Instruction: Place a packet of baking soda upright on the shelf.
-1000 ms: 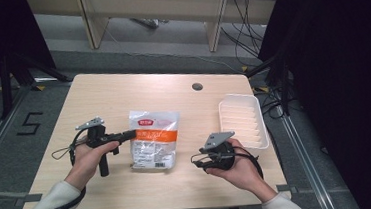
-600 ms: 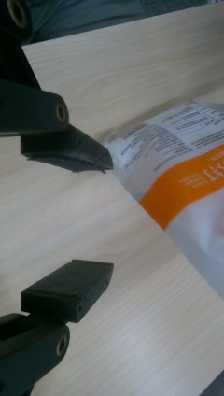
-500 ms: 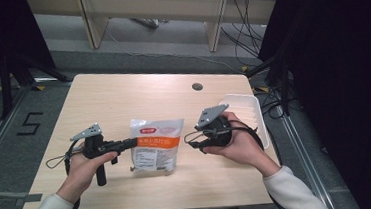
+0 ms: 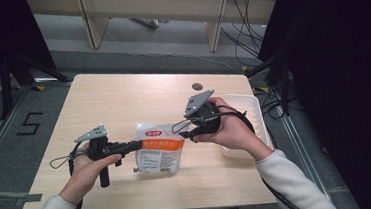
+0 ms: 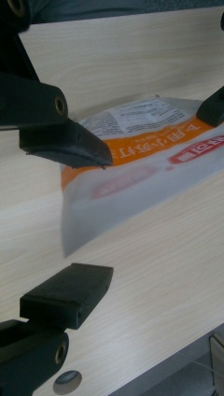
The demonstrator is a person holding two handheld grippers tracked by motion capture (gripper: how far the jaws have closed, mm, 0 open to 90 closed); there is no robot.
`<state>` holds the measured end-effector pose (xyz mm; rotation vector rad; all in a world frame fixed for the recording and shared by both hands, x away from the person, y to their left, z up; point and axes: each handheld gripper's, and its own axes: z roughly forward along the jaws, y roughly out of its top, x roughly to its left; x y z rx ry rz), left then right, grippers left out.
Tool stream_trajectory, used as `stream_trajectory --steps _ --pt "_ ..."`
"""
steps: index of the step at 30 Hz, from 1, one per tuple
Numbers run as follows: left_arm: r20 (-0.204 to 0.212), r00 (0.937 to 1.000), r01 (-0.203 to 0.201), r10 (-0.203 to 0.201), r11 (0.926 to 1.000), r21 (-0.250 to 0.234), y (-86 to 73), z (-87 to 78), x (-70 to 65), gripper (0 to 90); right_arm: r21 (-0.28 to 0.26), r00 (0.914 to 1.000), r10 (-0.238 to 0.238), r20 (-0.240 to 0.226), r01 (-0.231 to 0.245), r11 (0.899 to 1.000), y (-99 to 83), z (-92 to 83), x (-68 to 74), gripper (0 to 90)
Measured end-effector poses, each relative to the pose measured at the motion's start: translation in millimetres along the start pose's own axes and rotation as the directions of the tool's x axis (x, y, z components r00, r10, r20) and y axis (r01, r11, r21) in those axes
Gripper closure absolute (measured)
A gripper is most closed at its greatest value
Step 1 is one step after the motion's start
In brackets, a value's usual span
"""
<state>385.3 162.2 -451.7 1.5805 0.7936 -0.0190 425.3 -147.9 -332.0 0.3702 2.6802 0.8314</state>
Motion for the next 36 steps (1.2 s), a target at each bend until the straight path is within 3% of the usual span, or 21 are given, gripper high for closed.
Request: stream_trajectory --steps 11,14,16,17,20,24,26,28,30,31,32,35,36 --pt "0.045 0.9985 -0.031 0.03 0.9994 0.016 0.0 8.1 -10.5 89.7 0.035 0.993 -0.095 -0.07 0.098 0.995 9.8 12.1 5.3 45.1" --pt "0.058 0.9973 -0.045 0.043 0.9987 0.023 -0.1 10.7 -14.0 89.7 0.057 0.9866 -0.128 -0.102 0.134 0.989 11.3 15.2 7.4 49.8" --pt "0.065 0.9967 -0.05 0.048 0.9985 0.023 -0.2 11.7 -14.9 89.7 0.067 0.9896 -0.111 -0.092 0.117 0.991 11.1 15.0 9.1 51.7" --pt "0.072 0.9961 -0.053 0.051 0.9982 0.027 -0.3 13.2 -17.1 89.7 0.085 0.9856 -0.11 -0.129 0.122 0.989 11.2 16.9 9.8 57.0" --pt "0.08 0.9953 -0.057 0.054 0.9979 0.03 -0.6 14.8 -19.2 89.7 0.118 0.9776 -0.136 -0.16 0.156 0.981 10.2 20.3 12.3 67.9" --pt "0.085 0.9947 -0.062 0.059 0.9976 0.031 -1.0 15.5 -19.6 89.7 0.19 0.9742 -0.158 -0.161 0.188 0.964 9.0 21.7 17.0 79.9" --pt "0.085 0.9946 -0.063 0.06 0.9976 0.03 -1.2 15.4 -19.3 89.7 0.197 0.97 -0.174 -0.17 0.206 0.958 8.8 22.2 18.8 86.3" --pt "0.09 0.9945 -0.056 0.053 0.998 0.03 -1.6 16.0 -19.5 89.6 0.191 0.9611 -0.2 -0.191 0.236 0.953 9.2 22.6 18.8 90.0" --pt "0.091 0.9939 -0.065 0.062 0.9975 0.028 -1.8 16.2 -19.8 89.6 0.175 0.9415 -0.252 -0.224 0.293 0.94 11.6 23.0 18.7 90.0" --pt "0.091 0.9939 -0.065 0.062 0.9975 0.028 -1.8 16.2 -19.8 89.6 0.175 0.9415 -0.252 -0.224 0.293 0.94 11.6 23.0 18.7 90.0" --pt "0.084 0.9931 -0.086 0.082 0.9956 0.039 -1.4 15.4 -20.6 89.6 0.237 0.9505 -0.198 -0.24 0.255 0.937 14.6 19.5 23.4 90.0" --pt "0.079 0.9922 -0.101 0.097 0.9939 0.045 -2.5 14.7 -20.4 89.5 0.25 0.9466 -0.212 -0.243 0.272 0.929 18.5 21.5 22.7 90.0" --pt "0.078 0.9921 -0.102 0.098 0.9937 0.046 -2.9 14.5 -20.3 89.5 0.261 0.9506 -0.189 -0.247 0.253 0.932 19.1 21.3 22.4 90.0"
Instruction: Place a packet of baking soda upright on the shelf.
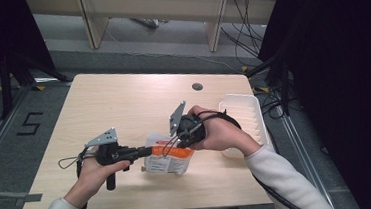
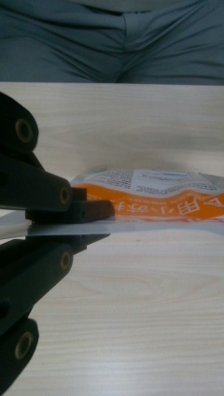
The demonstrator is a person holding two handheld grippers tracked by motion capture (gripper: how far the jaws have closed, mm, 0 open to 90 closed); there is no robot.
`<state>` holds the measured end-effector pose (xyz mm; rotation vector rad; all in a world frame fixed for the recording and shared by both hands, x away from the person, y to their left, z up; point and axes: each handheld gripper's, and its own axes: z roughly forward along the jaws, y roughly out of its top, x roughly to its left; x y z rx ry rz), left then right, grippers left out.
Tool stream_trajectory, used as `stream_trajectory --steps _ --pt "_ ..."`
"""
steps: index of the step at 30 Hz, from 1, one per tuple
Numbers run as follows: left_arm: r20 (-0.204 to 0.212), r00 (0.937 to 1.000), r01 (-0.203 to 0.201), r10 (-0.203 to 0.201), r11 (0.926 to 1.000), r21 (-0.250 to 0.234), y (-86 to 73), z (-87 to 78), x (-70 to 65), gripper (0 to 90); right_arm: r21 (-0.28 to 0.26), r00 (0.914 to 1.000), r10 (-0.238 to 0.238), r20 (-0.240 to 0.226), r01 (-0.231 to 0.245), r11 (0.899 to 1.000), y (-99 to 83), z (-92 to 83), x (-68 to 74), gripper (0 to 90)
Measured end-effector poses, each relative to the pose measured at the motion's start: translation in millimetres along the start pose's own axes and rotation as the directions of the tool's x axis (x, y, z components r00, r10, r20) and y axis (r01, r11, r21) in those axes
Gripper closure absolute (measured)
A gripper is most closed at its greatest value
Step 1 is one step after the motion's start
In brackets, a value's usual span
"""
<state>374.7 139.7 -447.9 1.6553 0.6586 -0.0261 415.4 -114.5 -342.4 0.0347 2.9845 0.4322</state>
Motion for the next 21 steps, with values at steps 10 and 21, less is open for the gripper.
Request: stream_trajectory --steps 10,21 --pt "-0.01 0.9998 -0.016 0.016 0.9998 0.009 -3.4 -0.3 -0.6 82.0 0.014 0.9997 -0.004 -0.024 0.005 1.0 5.8 -0.3 -2.7 90.0" --pt "-0.121 0.986 -0.106 0.115 0.9914 0.077 -19.6 -12.6 -4.3 37.6 0.039 0.9997 -0.014 -0.018 0.014 0.999 9.0 -4.1 -10.0 90.0"
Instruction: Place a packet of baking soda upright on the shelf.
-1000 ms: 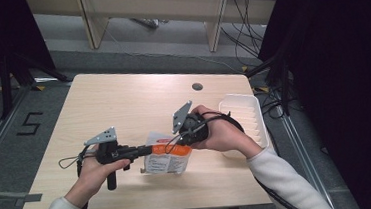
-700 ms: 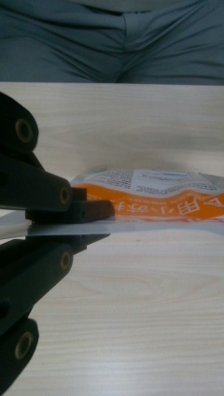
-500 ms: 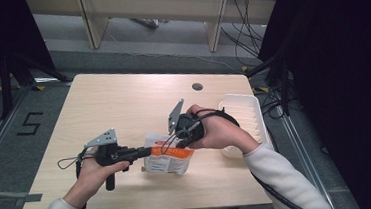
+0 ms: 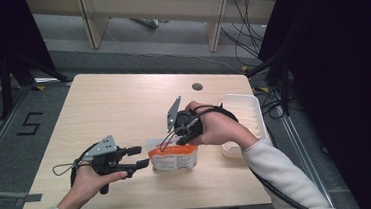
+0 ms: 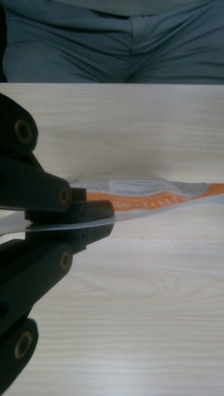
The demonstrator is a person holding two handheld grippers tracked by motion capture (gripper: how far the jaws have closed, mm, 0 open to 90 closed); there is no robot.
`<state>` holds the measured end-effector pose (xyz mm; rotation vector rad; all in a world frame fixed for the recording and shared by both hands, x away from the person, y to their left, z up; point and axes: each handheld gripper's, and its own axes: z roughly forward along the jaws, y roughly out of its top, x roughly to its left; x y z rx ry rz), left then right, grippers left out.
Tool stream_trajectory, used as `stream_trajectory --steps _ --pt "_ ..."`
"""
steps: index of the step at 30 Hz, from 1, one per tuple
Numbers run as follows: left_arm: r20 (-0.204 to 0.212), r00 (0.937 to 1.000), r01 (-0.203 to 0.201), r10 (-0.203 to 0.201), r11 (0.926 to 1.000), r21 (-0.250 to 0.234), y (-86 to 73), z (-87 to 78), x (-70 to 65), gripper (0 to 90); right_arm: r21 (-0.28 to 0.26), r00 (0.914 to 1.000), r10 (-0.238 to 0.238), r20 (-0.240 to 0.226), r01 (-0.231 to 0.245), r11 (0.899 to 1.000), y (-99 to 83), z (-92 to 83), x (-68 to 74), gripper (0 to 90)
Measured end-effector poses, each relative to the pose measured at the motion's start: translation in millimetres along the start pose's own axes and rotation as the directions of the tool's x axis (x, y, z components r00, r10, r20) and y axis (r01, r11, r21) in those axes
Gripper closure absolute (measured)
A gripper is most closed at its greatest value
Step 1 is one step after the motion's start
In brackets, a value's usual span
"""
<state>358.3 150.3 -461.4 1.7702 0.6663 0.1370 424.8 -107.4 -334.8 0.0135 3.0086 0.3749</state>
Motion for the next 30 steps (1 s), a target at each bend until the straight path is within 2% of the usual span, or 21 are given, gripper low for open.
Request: stream_trajectory --steps 2,4,5,6,7,8,9,10,11,13,15,16,20,23,26,27,29,30 --pt "-0.011 0.9999 -0.011 0.011 0.9999 0.013 -5.5 -4.6 0.6 36.7 0.006 0.9999 -0.013 0.01 0.013 1.0 -1.4 -3.6 -5.4 90.0" --pt "-0.035 0.9994 -0.005 0.006 0.9997 0.022 -12.0 -10.1 0.3 36.2 0.011 0.9999 -0.009 0.014 0.009 1.0 -3.0 -7.9 -8.8 90.0" --pt "-0.036 0.9992 -0.014 0.016 0.9994 0.031 -14.0 -11.0 1.5 36.2 0.013 0.9998 -0.001 0.02 0.001 1.0 -3.8 -10.4 -9.7 90.0" --pt "-0.038 0.9992 -0.007 0.009 0.9992 0.041 -16.6 -11.0 2.3 36.3 0.006 0.9998 0.004 0.022 -0.004 1.0 -5.0 -13.1 -11.4 90.0" --pt "-0.059 0.9982 0.003 0.0 0.9987 0.051 -19.0 -10.8 2.9 36.2 0.006 0.9997 0.009 0.023 -0.009 1.0 -5.9 -15.8 -12.7 90.0" --pt "-0.059 0.9983 0.008 -0.004 0.9984 0.056 -21.5 -9.2 4.9 36.1 0.001 0.9991 0.035 0.025 -0.035 0.999 -6.9 -18.6 -12.6 90.0" --pt "-0.07 0.9975 0.016 -0.011 0.9975 0.069 -23.2 -8.3 5.9 35.5 0.001 0.9991 0.027 0.033 -0.027 1.0 -7.8 -21.2 -14.7 90.0" --pt "-0.084 0.9964 0.013 -0.006 0.9969 0.078 -24.0 -7.5 6.5 35.2 -0.001 0.9995 -0.004 0.032 0.004 1.0 -9.1 -23.7 -18.3 90.0" --pt "-0.089 0.996 0.009 -0.002 0.9969 0.078 -24.5 -6.3 7.1 35.2 -0.001 0.9992 0.019 0.036 -0.019 1.0 -9.9 -26.3 -17.9 90.0" --pt "-0.104 0.9946 0.012 -0.004 0.9967 0.08 -25.0 -5.8 7.1 35.0 -0.016 0.999 0.016 0.041 -0.015 1.0 -12.0 -30.8 -20.8 90.0" --pt "-0.105 0.9945 0.015 -0.006 0.9967 0.08 -25.9 -5.4 8.3 35.0 -0.022 0.9986 0.019 0.049 -0.018 1.0 -14.9 -35.7 -23.9 90.0" --pt "-0.106 0.9944 0.015 -0.007 0.9967 0.08 -26.5 -5.1 8.9 35.1 -0.025 0.9982 0.035 0.048 -0.034 0.999 -16.3 -38.0 -24.3 90.0" --pt "-0.109 0.9939 0.025 -0.017 0.9967 0.077 -27.3 -4.6 9.7 35.4 -0.031 0.9977 0.035 0.058 -0.034 0.999 -21.7 -45.1 -29.5 90.0" --pt "-0.116 0.9931 0.03 -0.021 0.9966 0.077 -27.3 -4.3 9.7 35.7 -0.036 0.9954 0.061 0.074 -0.059 0.998 -29.4 -55.2 -34.2 90.0" --pt "-0.117 0.9929 0.032 -0.024 0.9968 0.073 -27.2 -4.2 10.7 36.0 -0.04 0.9949 0.059 0.082 -0.056 0.998 -35.0 -60.7 -39.0 90.0" --pt "-0.117 0.9929 0.032 -0.024 0.9968 0.073 -27.2 -4.2 10.7 36.1 -0.035 0.9927 0.084 0.087 -0.081 0.996 -36.5 -62.0 -38.3 90.0" --pt "-0.12 0.9925 0.034 -0.025 0.9969 0.071 -27.1 -4.3 10.8 36.1 -0.035 0.9924 0.084 0.089 -0.082 0.996 -39.9 -64.3 -40.5 90.0" --pt "-0.12 0.9925 0.034 -0.025 0.9968 0.072 -27.2 -4.3 10.7 36.1 -0.028 0.9906 0.104 0.089 -0.102 0.994 -41.4 -65.8 -40.3 90.0"
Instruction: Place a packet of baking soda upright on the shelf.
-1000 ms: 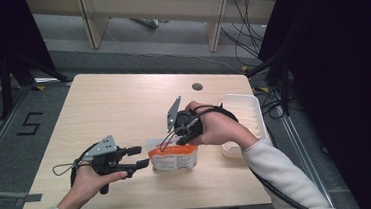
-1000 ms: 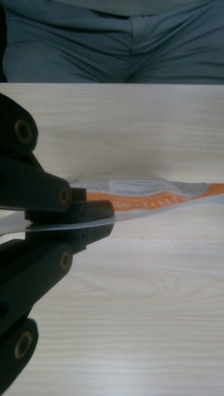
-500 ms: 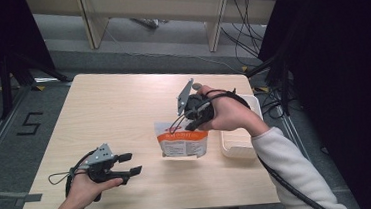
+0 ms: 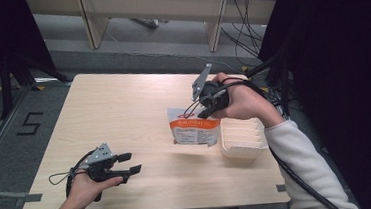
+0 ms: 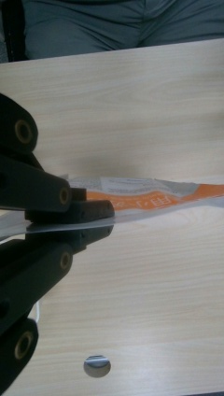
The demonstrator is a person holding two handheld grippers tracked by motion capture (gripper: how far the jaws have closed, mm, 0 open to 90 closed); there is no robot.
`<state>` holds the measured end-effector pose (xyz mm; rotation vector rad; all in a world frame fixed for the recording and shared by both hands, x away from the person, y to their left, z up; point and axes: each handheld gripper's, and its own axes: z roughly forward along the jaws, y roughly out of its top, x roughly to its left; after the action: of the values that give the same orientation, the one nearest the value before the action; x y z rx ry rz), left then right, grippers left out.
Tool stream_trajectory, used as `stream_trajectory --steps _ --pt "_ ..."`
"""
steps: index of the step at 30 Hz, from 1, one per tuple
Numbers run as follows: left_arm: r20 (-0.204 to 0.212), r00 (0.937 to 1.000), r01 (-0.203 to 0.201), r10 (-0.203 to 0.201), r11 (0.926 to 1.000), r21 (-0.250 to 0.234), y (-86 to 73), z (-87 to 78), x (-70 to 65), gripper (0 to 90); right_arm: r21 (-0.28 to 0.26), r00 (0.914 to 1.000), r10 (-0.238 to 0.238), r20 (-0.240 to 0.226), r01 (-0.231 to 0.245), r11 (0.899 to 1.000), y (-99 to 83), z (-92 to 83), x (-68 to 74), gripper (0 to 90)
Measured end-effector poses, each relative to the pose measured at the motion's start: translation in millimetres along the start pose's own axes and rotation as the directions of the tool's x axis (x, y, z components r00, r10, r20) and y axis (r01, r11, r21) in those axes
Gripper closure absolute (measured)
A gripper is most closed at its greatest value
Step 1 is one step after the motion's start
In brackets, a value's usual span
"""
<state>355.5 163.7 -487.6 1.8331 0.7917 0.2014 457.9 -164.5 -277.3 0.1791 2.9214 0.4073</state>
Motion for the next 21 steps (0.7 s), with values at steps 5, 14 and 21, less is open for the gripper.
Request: stream_trajectory --steps 5,14,21 --pt "0.0 1.0 0.0 0.0 1.0 -0.001 0.2 0.0 -0.1 36.1 -0.002 1.0 0.005 0.004 -0.005 1.0 -7.2 -3.4 -5.2 90.0" --pt "0.003 1.0 0.007 -0.007 1.0 -0.004 0.0 0.2 0.5 36.1 0.0 0.9998 0.004 0.021 -0.004 1.0 -22.0 -13.4 -14.7 90.0" --pt "-0.006 0.9994 0.034 -0.034 0.9994 -0.007 0.1 -0.9 0.7 36.3 -0.006 0.9984 0.045 0.035 -0.045 0.999 -36.0 -22.3 -18.7 90.0"
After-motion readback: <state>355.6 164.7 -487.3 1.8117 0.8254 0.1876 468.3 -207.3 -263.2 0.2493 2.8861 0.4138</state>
